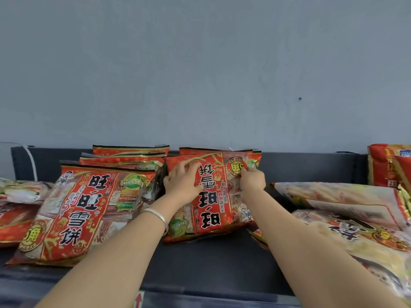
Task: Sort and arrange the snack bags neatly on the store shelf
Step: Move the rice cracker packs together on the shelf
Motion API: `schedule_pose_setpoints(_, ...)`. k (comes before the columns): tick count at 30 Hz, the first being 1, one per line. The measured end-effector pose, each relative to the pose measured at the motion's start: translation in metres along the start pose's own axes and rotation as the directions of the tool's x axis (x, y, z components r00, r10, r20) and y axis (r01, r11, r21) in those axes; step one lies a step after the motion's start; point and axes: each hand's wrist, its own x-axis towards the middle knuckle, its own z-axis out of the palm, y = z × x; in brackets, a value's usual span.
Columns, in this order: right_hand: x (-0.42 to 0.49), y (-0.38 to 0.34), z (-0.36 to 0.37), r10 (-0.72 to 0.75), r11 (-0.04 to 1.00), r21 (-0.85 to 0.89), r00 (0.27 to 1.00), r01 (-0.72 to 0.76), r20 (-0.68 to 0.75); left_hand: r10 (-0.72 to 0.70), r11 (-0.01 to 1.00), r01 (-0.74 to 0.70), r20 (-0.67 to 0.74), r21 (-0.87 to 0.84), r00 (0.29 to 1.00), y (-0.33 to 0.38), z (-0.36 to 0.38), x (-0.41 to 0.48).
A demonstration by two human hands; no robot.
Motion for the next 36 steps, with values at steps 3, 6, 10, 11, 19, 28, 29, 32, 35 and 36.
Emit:
schedule_pose_setpoints(3, -0.005, -0.009, 0.001, -0.096, 0.995, -0.036, 0.995, 0.097, 0.011, 0.082, 0.993, -0.064, -0.195, 0.097, 0.977, 0.006, -0.01, 0.004)
schedule_pose_setpoints(6, -0.017, -0.037, 0.004, -0.357, 0.916, -0.155, 0.929, 0.369, 0.101, 0.106, 0.992, -0.081, -0.299, 0.094, 0.948, 0.019, -0.027, 0.01)
schedule_pose_setpoints(10, -0.028, -0.082, 0.004, -0.699, 0.53, -0.486, 0.683, 0.695, 0.213, -0.038, 0.998, 0.01, -0.506, -0.057, 0.861, 0.033, -0.051, 0.007)
schedule_pose_setpoints(11, -0.029, -0.09, 0.004, -0.737, 0.404, -0.551, 0.617, 0.73, 0.277, -0.073, 0.996, 0.034, -0.552, -0.08, 0.831, 0.035, -0.056, 0.006)
schedule_pose_setpoints(19, -0.045, -0.092, 0.003, -0.773, -0.018, -0.639, 0.395, 0.769, 0.496, -0.214, 0.267, 0.244, 0.189, -0.932, 0.958, 0.029, -0.062, 0.001)
schedule_pose_setpoints(28, -0.025, -0.064, -0.013, -0.529, 0.491, -0.682, 0.808, 0.541, 0.26, -0.703, 0.085, 0.147, 0.045, -0.985, 0.71, 0.011, -0.029, 0.002)
schedule_pose_setpoints(29, -0.022, -0.06, -0.015, -0.438, 0.592, -0.646, 0.865, 0.482, 0.245, -0.735, 0.056, 0.116, 0.038, -0.992, 0.676, 0.011, -0.03, 0.003)
schedule_pose_setpoints(32, -0.02, -0.052, -0.019, -0.174, 0.854, -0.409, 0.917, 0.322, 0.359, -0.786, -0.034, 0.059, 0.063, -0.998, 0.615, 0.014, -0.03, 0.004)
schedule_pose_setpoints(35, -0.016, -0.053, -0.022, -0.277, 0.822, -0.432, 0.924, 0.37, 0.264, -0.767, -0.034, 0.083, 0.079, -0.996, 0.637, 0.018, -0.009, -0.002)
schedule_pose_setpoints(36, -0.013, -0.056, -0.023, -0.331, 0.785, -0.487, 0.924, 0.382, 0.191, -0.744, -0.012, 0.142, 0.104, -0.99, 0.66, 0.019, 0.002, -0.007)
